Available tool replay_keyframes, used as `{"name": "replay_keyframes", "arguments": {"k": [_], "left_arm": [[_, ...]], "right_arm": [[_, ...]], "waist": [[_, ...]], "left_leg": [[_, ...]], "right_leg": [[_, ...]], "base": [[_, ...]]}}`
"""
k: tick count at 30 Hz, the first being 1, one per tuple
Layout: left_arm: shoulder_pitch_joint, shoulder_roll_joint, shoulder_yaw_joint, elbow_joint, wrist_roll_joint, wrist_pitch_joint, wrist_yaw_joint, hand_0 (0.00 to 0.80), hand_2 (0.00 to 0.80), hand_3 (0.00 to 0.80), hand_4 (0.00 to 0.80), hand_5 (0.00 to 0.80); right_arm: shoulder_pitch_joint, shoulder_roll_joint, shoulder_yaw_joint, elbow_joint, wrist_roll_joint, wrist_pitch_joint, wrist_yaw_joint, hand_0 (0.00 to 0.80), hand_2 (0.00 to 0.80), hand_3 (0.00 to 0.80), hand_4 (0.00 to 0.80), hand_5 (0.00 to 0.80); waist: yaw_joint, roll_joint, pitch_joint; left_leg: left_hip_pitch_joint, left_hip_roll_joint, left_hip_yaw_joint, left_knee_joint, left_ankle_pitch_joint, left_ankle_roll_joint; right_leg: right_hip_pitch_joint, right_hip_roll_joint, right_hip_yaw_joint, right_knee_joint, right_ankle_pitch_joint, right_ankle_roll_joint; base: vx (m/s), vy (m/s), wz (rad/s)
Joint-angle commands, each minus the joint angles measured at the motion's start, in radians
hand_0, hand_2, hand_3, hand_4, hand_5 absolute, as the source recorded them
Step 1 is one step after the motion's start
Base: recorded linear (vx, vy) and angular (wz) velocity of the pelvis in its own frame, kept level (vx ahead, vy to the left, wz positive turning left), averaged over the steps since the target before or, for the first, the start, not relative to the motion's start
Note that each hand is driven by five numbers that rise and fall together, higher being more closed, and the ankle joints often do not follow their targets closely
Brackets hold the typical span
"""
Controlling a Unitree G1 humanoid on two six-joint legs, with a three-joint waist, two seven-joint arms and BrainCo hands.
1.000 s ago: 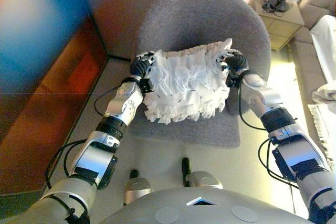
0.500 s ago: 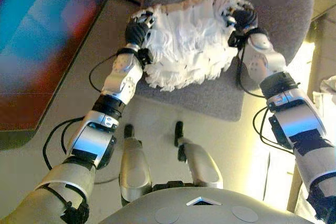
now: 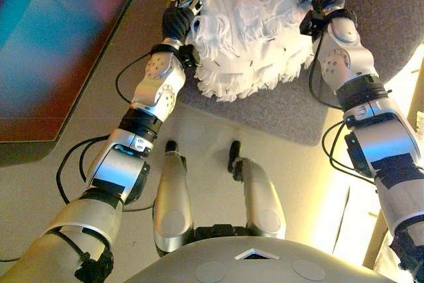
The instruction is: Pick up the cushion and take it to the sofa
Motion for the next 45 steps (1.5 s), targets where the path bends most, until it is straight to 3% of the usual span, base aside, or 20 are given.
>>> {"name": "replay_keyframes", "arguments": {"k": [1, 2, 10, 21, 32, 37, 40, 45], "left_arm": [[-0.063, -0.095, -0.132, -0.049, 0.021, 0.013, 0.013, 0.27, 0.27, 0.27, 0.27, 0.27], [-0.062, -0.093, -0.131, -0.047, 0.022, 0.024, 0.02, 0.0, 0.0, 0.0, 0.0, 0.0], [-0.041, -0.063, -0.123, -0.052, -0.006, 0.049, 0.043, 0.0, 0.0, 0.0, 0.0, 0.0], [0.092, -0.013, -0.095, -0.171, 0.02, 0.106, -0.012, 0.0, 0.0, 0.0, 0.0, 0.0], [0.397, 0.098, 0.053, -0.352, 0.019, 0.081, -0.105, 0.0, 0.0, 0.0, 0.0, 0.0], [0.463, 0.103, 0.108, -0.376, 0.004, 0.051, -0.114, 0.0, 0.0, 0.0, 0.0, 0.0], [0.524, 0.079, 0.159, -0.412, -0.123, 0.06, -0.127, 0.0, 0.0, 0.0, 0.0, 0.0], [0.694, 0.04, 0.219, -0.517, -0.102, 0.074, -0.205, 0.0, 0.0, 0.0, 0.0, 0.0]], "right_arm": [[-0.105, 0.039, 0.008, 0.017, -0.002, -0.022, 0.01, 0.0, 0.0, 0.0, 0.0, 0.0], [-0.105, 0.038, 0.009, 0.023, -0.007, -0.018, 0.009, 0.0, 0.0, 0.0, 0.0, 0.0], [-0.066, 0.022, 0.0, 0.016, 0.018, -0.014, -0.026, 0.0, 0.0, 0.0, 0.0, 0.0], [0.077, -0.076, -0.06, -0.06, 0.062, 0.026, -0.038, 0.0, 0.0, 0.0, 0.0, 0.0], [0.34, -0.228, -0.206, -0.238, -0.014, 0.085, 0.032, 0.0, 0.0, 0.0, 0.0, 0.0], [0.451, -0.204, -0.265, -0.349, -0.028, 0.065, 0.074, 0.0, 0.0, 0.0, 0.0, 0.0], [0.542, -0.177, -0.293, -0.421, -0.051, 0.05, 0.125, 0.0, 0.0, 0.0, 0.0, 0.0], [0.794, -0.046, -0.372, -0.624, -0.062, 0.014, 0.229, 0.0, 0.0, 0.0, 0.0, 0.0]], "waist": [[0.026, 0.007, -0.007], [0.026, 0.005, -0.009], [0.019, 0.003, -0.047], [0.001, 0.001, -0.179], [0.003, 0.024, -0.307], [-0.005, 0.032, -0.319], [-0.009, 0.039, -0.322], [-0.011, 0.045, -0.323]], "left_leg": [[-0.009, 0.021, 0.01, -0.091, 0.076, -0.037], [-0.002, 0.021, 0.011, -0.099, 0.078, -0.037], [0.083, 0.027, 0.033, -0.186, 0.109, -0.041], [0.291, 0.062, 0.124, -0.326, 0.135, -0.046], [0.516, 0.027, 0.187, -0.54, 0.169, -0.015], [0.563, 0.012, 0.197, -0.584, 0.17, -0.001], [0.59, 0.0, 0.199, -0.611, 0.172, 0.007], [0.611, -0.025, 0.194, -0.652, 0.173, 0.023]], "right_leg": [[0.082, -0.055, 0.041, 0.009, -0.053, 0.061], [0.092, -0.054, 0.041, -0.002, -0.05, 0.062], [0.206, -0.049, 0.034, -0.131, -0.024, 0.071], [0.414, -0.043, 0.018, -0.282, -0.011, 0.089], [0.545, -0.036, 0.004, -0.418, 0.034, 0.096], [0.562, -0.032, 0.001, -0.423, 0.036, 0.093], [0.57, -0.03, 0.0, -0.44, 0.045, 0.089], [0.566, -0.017, -0.009, -0.476, 0.07, 0.084]], "base": [[0.059, -0.026, 0.01], [0.068, -0.027, 0.03], [0.081, -0.011, 0.03], [0.165, 0.004, 0.06], [0.139, 0.064, -0.01], [0.0, 0.06, -0.05], [-0.022, 0.076, 0.02], [-0.071, 0.034, 0.02]]}}
